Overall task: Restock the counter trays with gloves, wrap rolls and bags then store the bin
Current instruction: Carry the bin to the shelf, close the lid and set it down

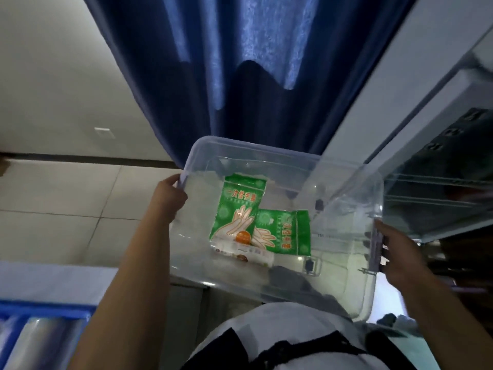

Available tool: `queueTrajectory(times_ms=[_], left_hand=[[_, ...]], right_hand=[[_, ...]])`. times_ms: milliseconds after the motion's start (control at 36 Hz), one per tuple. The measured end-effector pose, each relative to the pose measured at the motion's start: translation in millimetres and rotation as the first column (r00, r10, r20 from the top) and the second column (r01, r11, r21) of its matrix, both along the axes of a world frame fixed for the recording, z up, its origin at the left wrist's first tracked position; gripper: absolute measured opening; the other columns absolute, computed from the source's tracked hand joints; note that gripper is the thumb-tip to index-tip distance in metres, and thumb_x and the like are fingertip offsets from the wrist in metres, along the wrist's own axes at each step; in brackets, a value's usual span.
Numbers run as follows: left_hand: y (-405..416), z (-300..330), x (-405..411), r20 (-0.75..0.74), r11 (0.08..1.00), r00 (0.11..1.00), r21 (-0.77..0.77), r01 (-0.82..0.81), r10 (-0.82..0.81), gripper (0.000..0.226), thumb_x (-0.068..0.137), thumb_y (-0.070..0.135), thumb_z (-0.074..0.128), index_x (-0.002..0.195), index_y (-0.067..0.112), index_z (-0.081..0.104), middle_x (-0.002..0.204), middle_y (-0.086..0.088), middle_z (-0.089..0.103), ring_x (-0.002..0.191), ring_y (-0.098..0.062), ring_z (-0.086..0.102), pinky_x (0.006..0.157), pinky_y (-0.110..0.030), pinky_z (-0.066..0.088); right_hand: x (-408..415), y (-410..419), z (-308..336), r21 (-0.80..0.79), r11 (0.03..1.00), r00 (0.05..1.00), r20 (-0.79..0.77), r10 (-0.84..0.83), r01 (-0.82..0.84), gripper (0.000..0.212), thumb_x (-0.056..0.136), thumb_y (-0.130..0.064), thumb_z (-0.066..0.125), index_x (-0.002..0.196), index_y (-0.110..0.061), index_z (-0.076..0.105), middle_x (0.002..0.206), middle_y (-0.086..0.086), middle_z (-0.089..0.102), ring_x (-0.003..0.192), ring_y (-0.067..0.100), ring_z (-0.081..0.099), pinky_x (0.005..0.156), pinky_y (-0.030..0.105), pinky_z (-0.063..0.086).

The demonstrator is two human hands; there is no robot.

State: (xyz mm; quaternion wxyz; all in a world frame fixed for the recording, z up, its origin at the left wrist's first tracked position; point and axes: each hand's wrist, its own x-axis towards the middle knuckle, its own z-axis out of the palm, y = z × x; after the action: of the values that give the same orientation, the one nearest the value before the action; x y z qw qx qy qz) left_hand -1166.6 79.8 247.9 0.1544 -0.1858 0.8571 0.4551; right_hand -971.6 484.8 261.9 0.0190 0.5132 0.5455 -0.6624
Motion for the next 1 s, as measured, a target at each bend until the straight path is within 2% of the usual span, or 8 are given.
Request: queueTrajectory(times_ms=[167, 250, 361, 444, 556, 694, 806, 1000], left_hand=[[-29.2, -31.7, -52.0, 0.084, 0.995, 0.991, -0.026, -0.101, 0.103, 0.060, 0.085, -0.012, 0.054, 0.141, 0.009, 0.052, 0.117, -0.029, 0.063, 0.097, -0.044, 0.062, 0.079, -0.041, 0.047], [-53.4, -44.6, -69.1, 0.119, 0.976, 0.969, -0.049, -0.213, 0.217, 0.054, 0.085, -0.013, 0.052, 0.135, 0.006, 0.056, 0.097, -0.023, 0.060, 0.075, -0.033, 0.056, 0.069, -0.038, 0.044], [-88.3, -50.6, -94.9, 0.174, 0.904, 0.888, -0.026, -0.428, 0.425, 0.056, 0.085, -0.012, 0.054, 0.134, 0.014, 0.058, 0.093, -0.021, 0.061, 0.081, -0.032, 0.059, 0.076, -0.047, 0.048], [-112.0, -42.6, -108.5, 0.246, 0.851, 0.823, -0.014, -0.526, 0.513, 0.051, 0.087, -0.010, 0.056, 0.127, 0.021, 0.062, 0.091, -0.019, 0.061, 0.075, -0.029, 0.058, 0.067, -0.040, 0.048], [-141.2, -43.9, -113.9, 0.202, 0.719, 0.703, -0.008, -0.695, 0.681, 0.058, 0.086, -0.014, 0.052, 0.131, 0.021, 0.060, 0.096, -0.016, 0.060, 0.065, -0.024, 0.053, 0.061, -0.032, 0.046], [-174.7, -39.8, -106.2, 0.165, 0.551, 0.536, -0.062, -0.832, 0.828, 0.055, 0.087, -0.003, 0.056, 0.138, 0.018, 0.054, 0.111, -0.037, 0.060, 0.086, -0.044, 0.063, 0.073, -0.055, 0.054], [-220.3, -49.1, -104.2, 0.175, 0.363, 0.356, -0.012, -0.932, 0.918, 0.049, 0.089, 0.002, 0.057, 0.136, 0.014, 0.054, 0.126, -0.037, 0.056, 0.089, -0.036, 0.058, 0.075, -0.050, 0.047], [-322.7, -64.7, -126.6, 0.211, 0.146, 0.161, 0.083, -0.986, 0.964, 0.038, 0.091, 0.010, 0.063, 0.129, 0.009, 0.061, 0.093, -0.013, 0.057, 0.067, -0.023, 0.052, 0.067, -0.030, 0.044]], right_hand=[[-85.4, -24.6, -21.6, 0.027, 0.999, 0.999, -0.009, 0.037, -0.036, 0.021, 0.091, -0.032, 0.065, 0.108, -0.019, 0.065, 0.088, -0.001, 0.066, 0.073, 0.016, 0.062, 0.060, 0.029, 0.045], [-157.8, -39.9, -31.7, 0.055, 0.993, 0.994, -0.036, 0.107, -0.105, 0.012, 0.090, -0.026, 0.067, 0.083, -0.016, 0.069, 0.062, -0.008, 0.068, 0.051, 0.003, 0.062, 0.047, 0.016, 0.047], [-273.3, -61.9, -34.9, 0.019, 0.958, 0.958, -0.015, 0.288, -0.288, 0.019, 0.087, -0.022, 0.070, 0.094, -0.005, 0.073, 0.084, 0.009, 0.072, 0.070, 0.020, 0.067, 0.075, 0.038, 0.055], [-355.4, -87.0, -35.9, -0.020, 0.905, 0.905, 0.018, 0.425, -0.425, 0.029, 0.089, -0.017, 0.064, 0.109, 0.004, 0.067, 0.091, 0.019, 0.068, 0.080, 0.030, 0.065, 0.077, 0.044, 0.052], [-444.0, -135.4, -45.1, -0.004, 0.821, 0.820, 0.029, 0.571, -0.571, 0.023, 0.085, -0.021, 0.069, 0.097, -0.001, 0.069, 0.086, 0.020, 0.066, 0.076, 0.030, 0.064, 0.070, 0.045, 0.051], [-533.1, -228.7, -47.3, 0.065, 0.671, 0.674, 0.044, 0.738, -0.739, 0.023, 0.084, -0.018, 0.064, 0.097, 0.000, 0.069, 0.088, 0.019, 0.064, 0.076, 0.028, 0.061, 0.070, 0.042, 0.050], [-589.4, -314.8, -43.6, 0.088, 0.517, 0.522, 0.046, 0.852, -0.851, 0.015, 0.081, -0.021, 0.067, 0.085, -0.007, 0.069, 0.081, 0.018, 0.065, 0.073, 0.030, 0.063, 0.070, 0.052, 0.056], [-651.1, -465.6, -38.6, 0.107, 0.363, 0.369, 0.049, 0.928, -0.926, 0.026, 0.085, -0.020, 0.067, 0.104, -0.002, 0.068, 0.088, 0.015, 0.065, 0.074, 0.026, 0.062, 0.060, 0.030, 0.049]])
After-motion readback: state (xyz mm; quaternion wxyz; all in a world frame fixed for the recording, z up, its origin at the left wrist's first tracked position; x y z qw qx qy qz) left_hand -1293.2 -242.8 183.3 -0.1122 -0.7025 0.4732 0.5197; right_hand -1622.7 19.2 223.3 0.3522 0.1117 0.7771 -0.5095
